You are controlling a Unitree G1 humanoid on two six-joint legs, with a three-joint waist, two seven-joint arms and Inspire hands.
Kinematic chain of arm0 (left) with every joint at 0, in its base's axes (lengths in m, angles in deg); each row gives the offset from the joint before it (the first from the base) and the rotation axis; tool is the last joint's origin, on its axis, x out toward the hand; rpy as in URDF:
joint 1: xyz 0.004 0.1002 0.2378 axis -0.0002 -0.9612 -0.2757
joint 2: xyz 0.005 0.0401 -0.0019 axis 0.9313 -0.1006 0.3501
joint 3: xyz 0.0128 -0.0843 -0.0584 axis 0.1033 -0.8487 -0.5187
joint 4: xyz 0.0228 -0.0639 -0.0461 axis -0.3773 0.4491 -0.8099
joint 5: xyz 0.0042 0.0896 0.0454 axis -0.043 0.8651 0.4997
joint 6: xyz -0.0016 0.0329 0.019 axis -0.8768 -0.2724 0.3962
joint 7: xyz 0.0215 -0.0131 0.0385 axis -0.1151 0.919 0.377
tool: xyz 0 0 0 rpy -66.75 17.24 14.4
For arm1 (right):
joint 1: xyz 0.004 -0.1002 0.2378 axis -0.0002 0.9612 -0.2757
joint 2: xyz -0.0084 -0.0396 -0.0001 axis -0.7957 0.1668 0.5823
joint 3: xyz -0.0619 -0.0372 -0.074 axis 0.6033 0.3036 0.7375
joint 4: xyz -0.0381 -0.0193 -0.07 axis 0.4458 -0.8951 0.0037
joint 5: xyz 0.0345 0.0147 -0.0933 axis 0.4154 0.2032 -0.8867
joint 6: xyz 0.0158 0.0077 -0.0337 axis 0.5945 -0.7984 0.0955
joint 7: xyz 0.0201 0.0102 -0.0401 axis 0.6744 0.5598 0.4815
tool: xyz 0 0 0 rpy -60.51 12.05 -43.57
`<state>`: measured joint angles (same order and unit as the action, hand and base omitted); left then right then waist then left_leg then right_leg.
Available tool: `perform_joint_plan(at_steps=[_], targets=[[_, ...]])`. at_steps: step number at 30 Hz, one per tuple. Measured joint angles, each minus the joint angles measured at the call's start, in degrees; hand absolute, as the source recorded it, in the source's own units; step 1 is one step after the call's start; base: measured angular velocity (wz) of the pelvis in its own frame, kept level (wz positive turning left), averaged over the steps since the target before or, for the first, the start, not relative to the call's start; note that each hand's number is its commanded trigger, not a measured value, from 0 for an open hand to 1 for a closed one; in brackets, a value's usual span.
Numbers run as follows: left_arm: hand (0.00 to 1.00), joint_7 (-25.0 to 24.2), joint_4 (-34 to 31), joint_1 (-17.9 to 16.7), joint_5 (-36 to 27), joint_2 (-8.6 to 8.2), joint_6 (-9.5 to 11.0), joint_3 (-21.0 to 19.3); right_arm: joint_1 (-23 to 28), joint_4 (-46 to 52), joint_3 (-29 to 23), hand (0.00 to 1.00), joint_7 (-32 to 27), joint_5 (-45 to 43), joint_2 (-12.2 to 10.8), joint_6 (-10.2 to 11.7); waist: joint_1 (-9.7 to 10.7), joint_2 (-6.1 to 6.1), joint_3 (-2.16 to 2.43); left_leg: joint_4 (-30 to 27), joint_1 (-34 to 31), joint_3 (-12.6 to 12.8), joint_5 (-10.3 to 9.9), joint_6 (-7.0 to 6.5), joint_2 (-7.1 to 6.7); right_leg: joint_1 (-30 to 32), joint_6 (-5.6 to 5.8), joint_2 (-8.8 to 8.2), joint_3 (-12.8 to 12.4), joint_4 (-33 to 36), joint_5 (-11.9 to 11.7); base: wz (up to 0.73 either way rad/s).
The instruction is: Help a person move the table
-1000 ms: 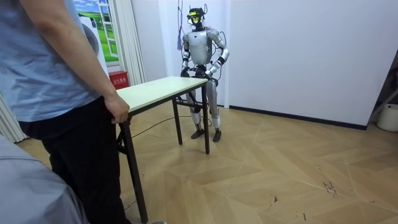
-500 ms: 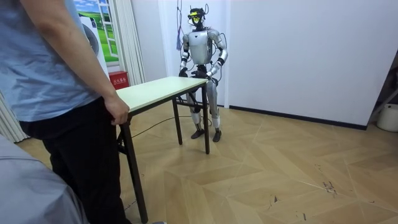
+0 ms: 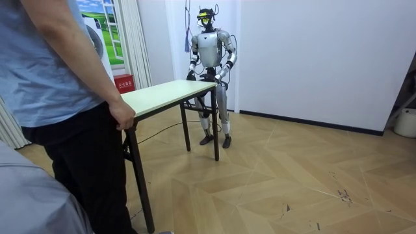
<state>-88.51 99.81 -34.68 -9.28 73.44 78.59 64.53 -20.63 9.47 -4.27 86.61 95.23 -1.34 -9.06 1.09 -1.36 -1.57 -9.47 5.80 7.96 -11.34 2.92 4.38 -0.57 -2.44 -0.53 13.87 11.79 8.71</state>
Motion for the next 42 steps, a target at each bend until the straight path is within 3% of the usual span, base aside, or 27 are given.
perform_joint_plan(at_steps=[7, 12, 14, 18, 23, 35, 36, 37, 38, 42], targets=[[0.0, 0.0, 0.2, -0.1, 0.1, -0.31, -0.1, -0.6, 0.0, 0.0, -0.4, 0.0, -1.3, 3.2, -1.3, 0.0, -0.2, -0.03, 0.04, 0.0, 0.0, 0.3, 0.0, 0.0, 0.03, 0.4, -0.11, 0.14, -0.7, 0.2, -0.1, -0.05], [0.0, 0.3, 1.5, -0.2, 0.1, -2.52, -1.2, -2.6, 0.3, 0.0, -1.7, 0.0, -3.8, 6.5, -2.9, 0.0, -0.4, -0.52, 0.17, 0.1, 0.8, 0.7, 0.0, 0.0, 0.07, -0.4, -0.13, 0.29, -1.2, 0.0, -0.2, -0.04], [0.0, 1.4, 1.6, -0.2, 0.1, -3.9, -1.5, -3.7, 0.3, -0.1, -4.8, 0.0, -6.0, 7.4, -4.7, -0.2, -0.2, -0.97, 0.18, 0.1, 0.7, 0.6, 0.0, 0.0, 0.06, -0.3, -0.13, 0.2, -1.2, 0.0, -0.2, 0.0], [0.0, 2.5, 1.9, -0.2, 0.1, -4.33, -1.5, -3.8, 0.3, -0.1, -7.2, 0.0, -8.6, 8.4, -6.3, 1.1, -0.1, -1.61, 0.56, 0.0, 0.8, 0.6, 0.0, 0.0, 0.11, -0.4, -0.19, 0.29, -1.2, 0.0, -0.2, 0.0], [0.0, 2.5, 2.3, -0.2, 1.3, -4.87, -1.3, -3.8, 0.3, 0.0, -7.4, 0.0, -10.2, 7.8, -6.5, 2.4, 0.0, -1.86, 0.72, 0.0, 0.8, 0.6, 0.0, 0.0, 0.1, -0.4, -0.19, 0.28, -1.1, 0.0, -0.2, 0.0], [0.0, 2.8, 2.2, -0.2, 1.3, -5.67, -1.1, -3.9, -1.0, 0.5, -7.3, 0.0, -16.9, 3.4, -6.8, 3.0, 0.1, -1.29, 0.56, 0.0, 0.8, 0.7, 0.0, -0.02, -0.12, -0.3, -0.02, -0.03, -0.8, 0.1, -0.1, 0.0], [0.14, 3.0, 2.0, -0.2, 1.2, -5.71, -1.1, -3.9, -1.0, 0.6, -7.3, 0.0, -17.1, 3.4, -6.8, 3.0, 0.1, -1.22, 0.54, 0.0, 0.8, 0.7, 0.0, -0.02, -0.11, -0.4, -0.02, -0.03, -0.7, 0.1, -0.1, 0.0], [0.69, 3.4, 1.8, -0.2, 1.2, -5.81, -1.0, -3.9, -1.1, 0.7, -7.3, 1.0, -17.7, 3.4, -6.9, 3.0, 0.0, -1.12, 0.52, 0.0, 0.8, 0.7, 0.0, -0.02, -0.1, -0.4, -0.03, -0.03, -0.7, 0.1, -0.1, 0.0], [0.99, 3.5, 1.6, -0.2, 1.2, -5.81, -1.0, -3.9, -1.3, 0.7, -7.3, 1.0, -18.2, 3.4, -7.2, 3.4, 0.0, -1.04, 0.48, 0.0, 0.8, 0.7, 0.0, -0.02, -0.1, -0.5, -0.02, -0.03, -0.7, 0.1, -0.1, 0.0], [1.0, 3.8, 1.5, -0.2, 1.2, -6.02, -0.8, -4.0, -1.7, 0.7, -7.3, 1.0, -19.2, 3.4, -8.5, 4.4, 0.0, -0.95, 0.4, 0.0, 0.8, 0.7, 0.0, -0.02, -0.1, -0.5, -0.02, -0.03, -0.7, 0.1, -0.1, 0.0]])
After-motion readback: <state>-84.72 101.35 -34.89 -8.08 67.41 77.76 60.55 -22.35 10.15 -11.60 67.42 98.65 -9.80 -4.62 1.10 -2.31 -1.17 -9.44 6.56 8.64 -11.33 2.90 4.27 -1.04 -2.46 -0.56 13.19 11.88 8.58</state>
